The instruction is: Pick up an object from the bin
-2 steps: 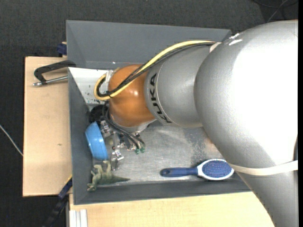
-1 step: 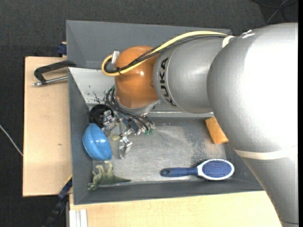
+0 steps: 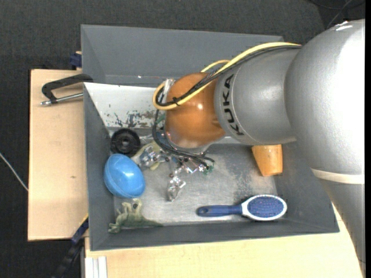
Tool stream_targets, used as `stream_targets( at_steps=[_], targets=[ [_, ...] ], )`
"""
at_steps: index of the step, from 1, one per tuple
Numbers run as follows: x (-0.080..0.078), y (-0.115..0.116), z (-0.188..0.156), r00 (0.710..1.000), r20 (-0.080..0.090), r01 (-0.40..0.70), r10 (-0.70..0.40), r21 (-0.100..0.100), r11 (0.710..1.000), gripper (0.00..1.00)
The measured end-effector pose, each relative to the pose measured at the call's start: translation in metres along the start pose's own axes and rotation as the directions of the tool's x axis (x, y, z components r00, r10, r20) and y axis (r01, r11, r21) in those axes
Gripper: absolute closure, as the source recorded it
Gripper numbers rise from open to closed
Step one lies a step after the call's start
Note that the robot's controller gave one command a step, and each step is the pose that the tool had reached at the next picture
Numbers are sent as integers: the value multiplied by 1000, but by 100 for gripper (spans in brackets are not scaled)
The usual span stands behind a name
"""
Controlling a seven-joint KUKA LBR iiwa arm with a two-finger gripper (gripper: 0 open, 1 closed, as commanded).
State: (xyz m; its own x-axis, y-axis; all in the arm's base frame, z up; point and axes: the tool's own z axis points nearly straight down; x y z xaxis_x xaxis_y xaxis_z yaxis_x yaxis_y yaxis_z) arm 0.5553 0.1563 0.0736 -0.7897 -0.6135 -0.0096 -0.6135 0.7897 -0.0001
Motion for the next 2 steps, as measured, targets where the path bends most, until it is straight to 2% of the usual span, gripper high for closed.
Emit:
stream_targets(
  at_steps=[1,2],
  targets=[
    [11,-12,0,978,2,208,-208,1,978,0],
    [-10,40,-130,981,6,196,-196,3,981,0]
  ],
)
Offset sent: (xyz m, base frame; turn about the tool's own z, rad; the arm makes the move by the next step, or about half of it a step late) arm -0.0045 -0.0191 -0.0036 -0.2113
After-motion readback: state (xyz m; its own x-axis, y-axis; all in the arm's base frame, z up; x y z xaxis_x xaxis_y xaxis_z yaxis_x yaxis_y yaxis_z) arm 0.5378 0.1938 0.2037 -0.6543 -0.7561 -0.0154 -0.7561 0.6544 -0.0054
